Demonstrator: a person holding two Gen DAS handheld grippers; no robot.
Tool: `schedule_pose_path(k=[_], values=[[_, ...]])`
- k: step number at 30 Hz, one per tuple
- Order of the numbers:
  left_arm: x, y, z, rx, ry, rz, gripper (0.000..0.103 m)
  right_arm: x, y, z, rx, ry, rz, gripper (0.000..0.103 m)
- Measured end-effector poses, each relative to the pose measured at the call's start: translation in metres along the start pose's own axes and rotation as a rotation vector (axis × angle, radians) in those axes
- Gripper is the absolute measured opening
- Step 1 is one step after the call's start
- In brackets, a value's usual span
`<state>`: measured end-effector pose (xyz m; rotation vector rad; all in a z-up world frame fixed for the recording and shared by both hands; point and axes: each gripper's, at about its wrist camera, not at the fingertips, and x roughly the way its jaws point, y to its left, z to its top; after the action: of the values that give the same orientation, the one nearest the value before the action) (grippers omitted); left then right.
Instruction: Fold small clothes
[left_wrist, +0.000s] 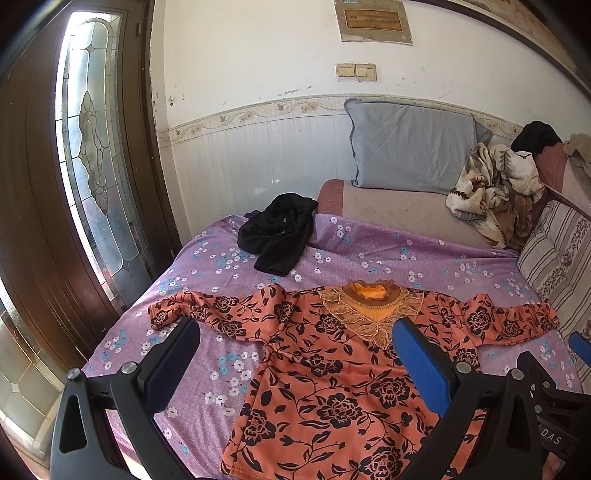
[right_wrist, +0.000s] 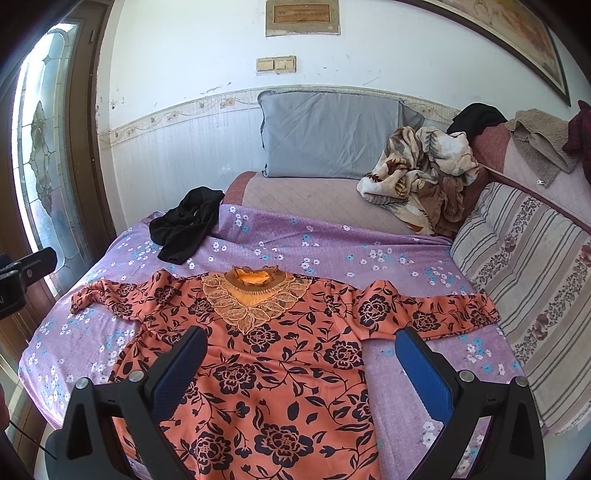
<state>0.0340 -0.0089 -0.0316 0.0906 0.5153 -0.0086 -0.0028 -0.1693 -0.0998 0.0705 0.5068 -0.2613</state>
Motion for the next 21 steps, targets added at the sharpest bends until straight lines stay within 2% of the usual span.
schedule_pose_path(k=[21], values=[[0.030, -0.003, -0.007, 0.003, 0.045, 0.000, 0.103, 0.024, 0.000, -0.008, -0.003, 0.041, -0.022, 0.103]])
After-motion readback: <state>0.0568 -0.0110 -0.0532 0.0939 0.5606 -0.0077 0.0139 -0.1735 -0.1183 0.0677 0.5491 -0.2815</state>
